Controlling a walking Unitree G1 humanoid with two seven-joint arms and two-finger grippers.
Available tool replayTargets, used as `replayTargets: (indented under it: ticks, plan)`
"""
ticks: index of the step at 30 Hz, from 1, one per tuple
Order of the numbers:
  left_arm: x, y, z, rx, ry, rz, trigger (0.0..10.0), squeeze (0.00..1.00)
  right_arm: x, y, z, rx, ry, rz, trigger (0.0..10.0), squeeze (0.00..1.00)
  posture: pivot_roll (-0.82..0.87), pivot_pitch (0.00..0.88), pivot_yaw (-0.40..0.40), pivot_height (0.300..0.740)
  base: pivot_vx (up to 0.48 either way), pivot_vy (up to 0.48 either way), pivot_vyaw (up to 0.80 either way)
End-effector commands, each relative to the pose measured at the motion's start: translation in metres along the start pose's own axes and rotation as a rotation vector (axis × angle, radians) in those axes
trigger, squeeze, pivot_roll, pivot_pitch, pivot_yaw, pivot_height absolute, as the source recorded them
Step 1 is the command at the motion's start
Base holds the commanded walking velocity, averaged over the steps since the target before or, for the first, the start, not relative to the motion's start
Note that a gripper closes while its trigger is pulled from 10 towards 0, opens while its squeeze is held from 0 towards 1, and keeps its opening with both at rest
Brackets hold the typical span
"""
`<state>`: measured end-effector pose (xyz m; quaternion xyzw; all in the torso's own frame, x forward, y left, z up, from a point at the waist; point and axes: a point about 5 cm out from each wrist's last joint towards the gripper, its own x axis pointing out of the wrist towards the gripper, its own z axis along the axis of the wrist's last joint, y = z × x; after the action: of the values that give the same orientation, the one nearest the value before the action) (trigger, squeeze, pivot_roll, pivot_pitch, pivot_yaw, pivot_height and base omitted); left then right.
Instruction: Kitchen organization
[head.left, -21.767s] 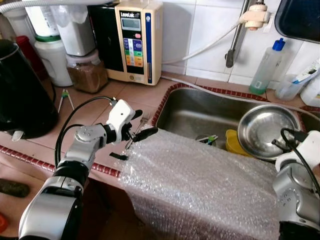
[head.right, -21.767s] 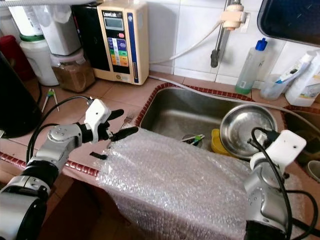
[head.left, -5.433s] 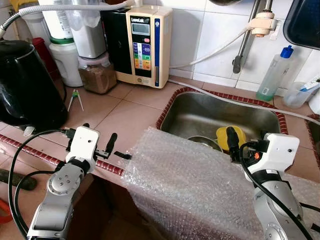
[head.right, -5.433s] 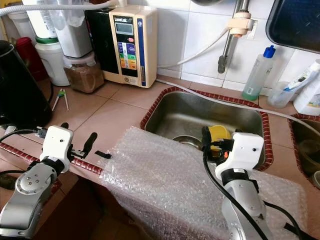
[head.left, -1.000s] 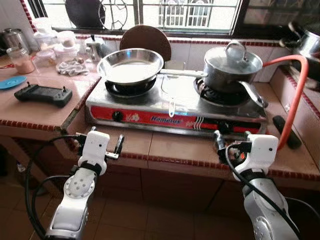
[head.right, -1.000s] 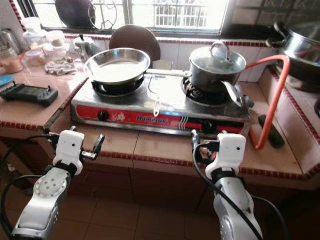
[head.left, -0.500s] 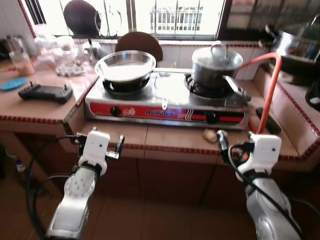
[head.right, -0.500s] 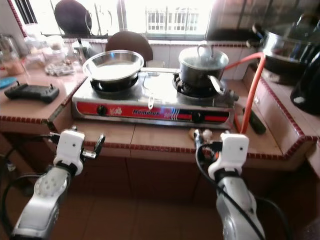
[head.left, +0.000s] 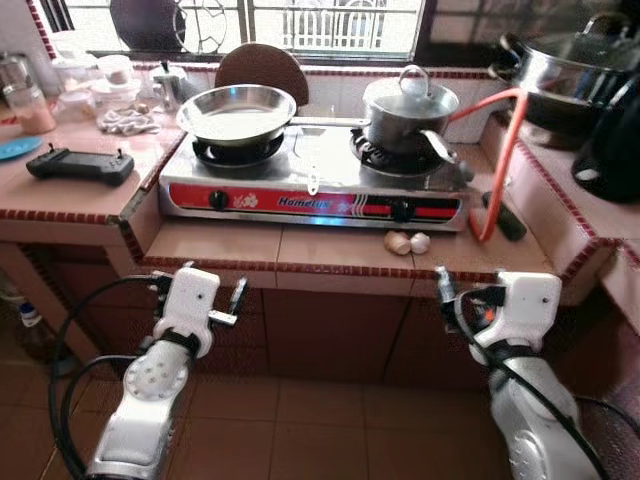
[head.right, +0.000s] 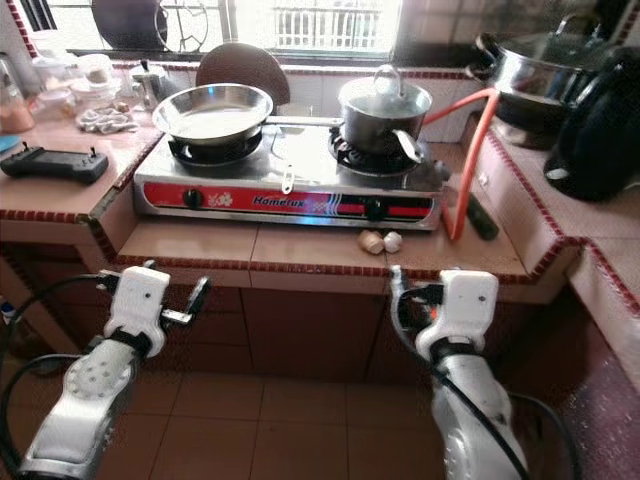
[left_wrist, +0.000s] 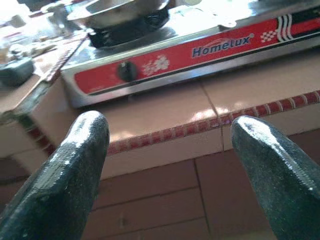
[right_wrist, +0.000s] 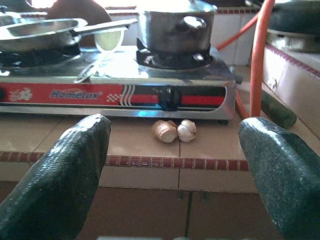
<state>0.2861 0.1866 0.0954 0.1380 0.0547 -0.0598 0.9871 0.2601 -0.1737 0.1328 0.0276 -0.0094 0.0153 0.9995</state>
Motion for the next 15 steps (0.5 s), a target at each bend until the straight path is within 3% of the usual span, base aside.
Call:
replayTargets:
  ticks: [1,10,15]
  plan:
    - [0.004,-0.006,-0.003,-0.017,0.021,-0.019,10.0,0.0,-0.001,-0.009,-0.006,-0.004,0.026,-0.022,10.0,0.0,0.12,0.0,-0.029,0.74,-0.27,0.0,0.0]
    - [0.009,0.003,-0.018,-0.027,0.074,0.004,10.0,0.0,0.001,-0.027,-0.028,-0.082,0.086,-0.044,10.0,0.0,0.11,0.0,-0.019,0.74,-0.256,0.0,0.0]
    - [0.013,0.002,-0.027,-0.03,0.099,-0.002,10.0,0.0,0.001,-0.037,-0.038,-0.086,0.121,-0.057,10.0,0.0,0.11,0.0,-0.021,0.74,0.0,0.0,0.0]
